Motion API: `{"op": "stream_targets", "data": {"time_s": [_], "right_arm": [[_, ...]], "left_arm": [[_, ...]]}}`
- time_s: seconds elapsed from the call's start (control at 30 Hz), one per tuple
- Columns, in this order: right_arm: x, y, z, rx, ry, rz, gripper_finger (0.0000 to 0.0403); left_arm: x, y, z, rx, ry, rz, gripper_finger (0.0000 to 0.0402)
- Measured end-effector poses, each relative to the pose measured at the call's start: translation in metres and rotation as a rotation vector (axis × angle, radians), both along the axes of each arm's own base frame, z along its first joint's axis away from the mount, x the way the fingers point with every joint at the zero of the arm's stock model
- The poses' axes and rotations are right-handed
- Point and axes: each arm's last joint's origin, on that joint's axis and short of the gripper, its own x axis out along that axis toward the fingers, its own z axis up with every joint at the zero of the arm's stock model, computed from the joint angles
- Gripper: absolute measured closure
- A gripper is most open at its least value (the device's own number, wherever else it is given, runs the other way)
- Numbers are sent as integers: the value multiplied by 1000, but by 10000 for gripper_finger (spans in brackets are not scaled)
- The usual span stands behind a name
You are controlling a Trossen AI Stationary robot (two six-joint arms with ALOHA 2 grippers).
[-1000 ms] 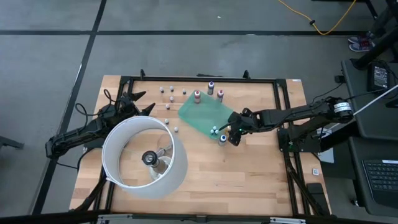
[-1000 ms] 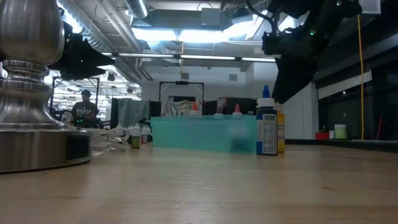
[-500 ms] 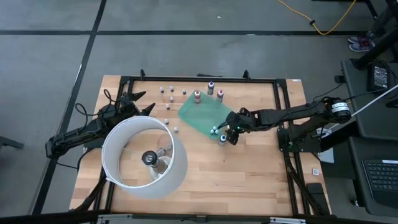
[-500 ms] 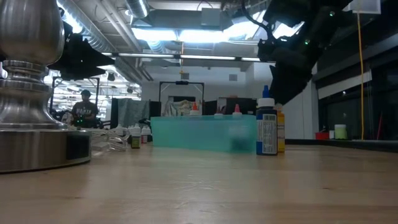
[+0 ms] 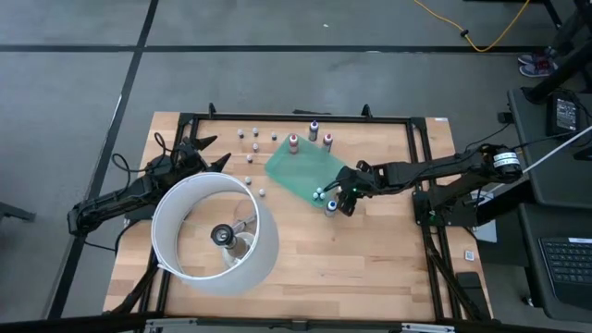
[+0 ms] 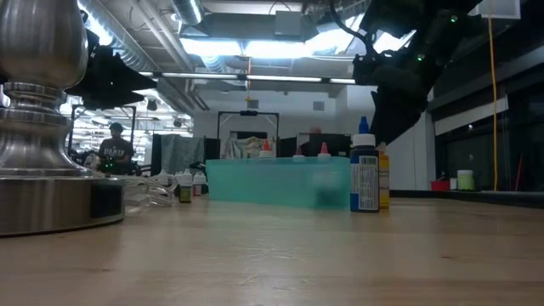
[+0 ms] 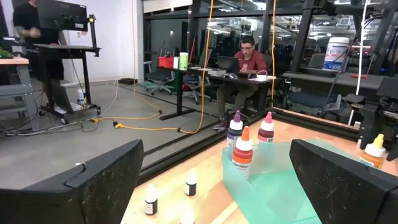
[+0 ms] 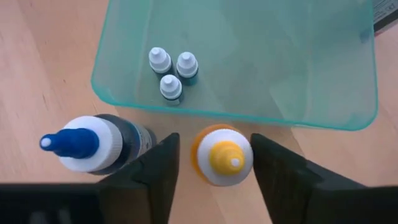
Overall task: Pick & Place food coloring
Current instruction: Put the large yellow food coloring bottle into the green bin
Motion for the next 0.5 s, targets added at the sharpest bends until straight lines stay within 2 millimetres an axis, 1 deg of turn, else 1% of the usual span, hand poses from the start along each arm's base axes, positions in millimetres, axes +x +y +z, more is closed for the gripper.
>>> {"op": "stream_targets", "data": {"time_s": [0.3, 0.5], "right_arm": [[0, 0, 0, -4, 3, 15, 281], [-2, 0, 1, -1, 20, 16, 281]], "left_arm": [[0, 0, 0, 0, 0, 0, 2], [0, 0, 0, 0, 0, 0, 2]]}}
